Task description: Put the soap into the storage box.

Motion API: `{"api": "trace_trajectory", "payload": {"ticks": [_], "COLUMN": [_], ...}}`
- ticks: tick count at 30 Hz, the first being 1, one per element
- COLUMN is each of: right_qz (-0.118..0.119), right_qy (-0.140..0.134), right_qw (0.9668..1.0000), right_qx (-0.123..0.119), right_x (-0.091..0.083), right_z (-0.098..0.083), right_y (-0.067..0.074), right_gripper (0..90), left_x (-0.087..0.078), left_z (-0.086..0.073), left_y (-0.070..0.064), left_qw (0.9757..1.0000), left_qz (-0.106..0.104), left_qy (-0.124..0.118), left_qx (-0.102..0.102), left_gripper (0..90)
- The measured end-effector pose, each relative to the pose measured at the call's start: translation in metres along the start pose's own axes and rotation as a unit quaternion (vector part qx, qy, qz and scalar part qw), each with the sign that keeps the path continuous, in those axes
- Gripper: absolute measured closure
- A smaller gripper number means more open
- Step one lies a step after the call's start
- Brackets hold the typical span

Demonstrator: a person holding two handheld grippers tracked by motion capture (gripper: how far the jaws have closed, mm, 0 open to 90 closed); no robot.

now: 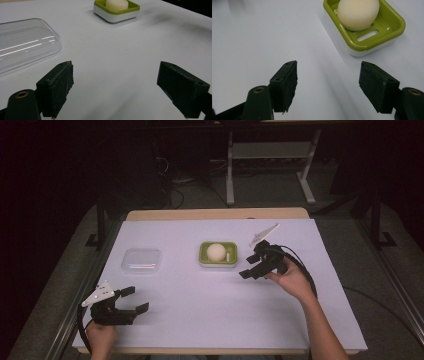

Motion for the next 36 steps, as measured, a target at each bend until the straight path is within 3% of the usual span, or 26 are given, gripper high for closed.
{"api": "trace_trajectory", "payload": {"ticks": [36], "right_qz": [0.009], "right_qy": [-0.014], "right_qw": [0.9997], "right_qx": [0.015], "right_x": [-0.012], "right_z": [-0.043], "right_y": [0.016], "right_gripper": [29.9], "left_x": [0.001], "left_z": [-0.002], "left_y": [-0.001], "left_qw": [0.9999], "left_qz": [-0.002], "left_qy": [0.008], "left_qx": [0.008], "left_gripper": [13.1]}}
Point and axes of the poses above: each handheld gripper's, and its own axes: x roughly forward along the jaws, z roughly out of its top, y roughly to its left, the point moved 10 cm from there along x, roughly forward along the jaws, and after that the axes turned 3 degrees about -x, right-handed, at the moved point
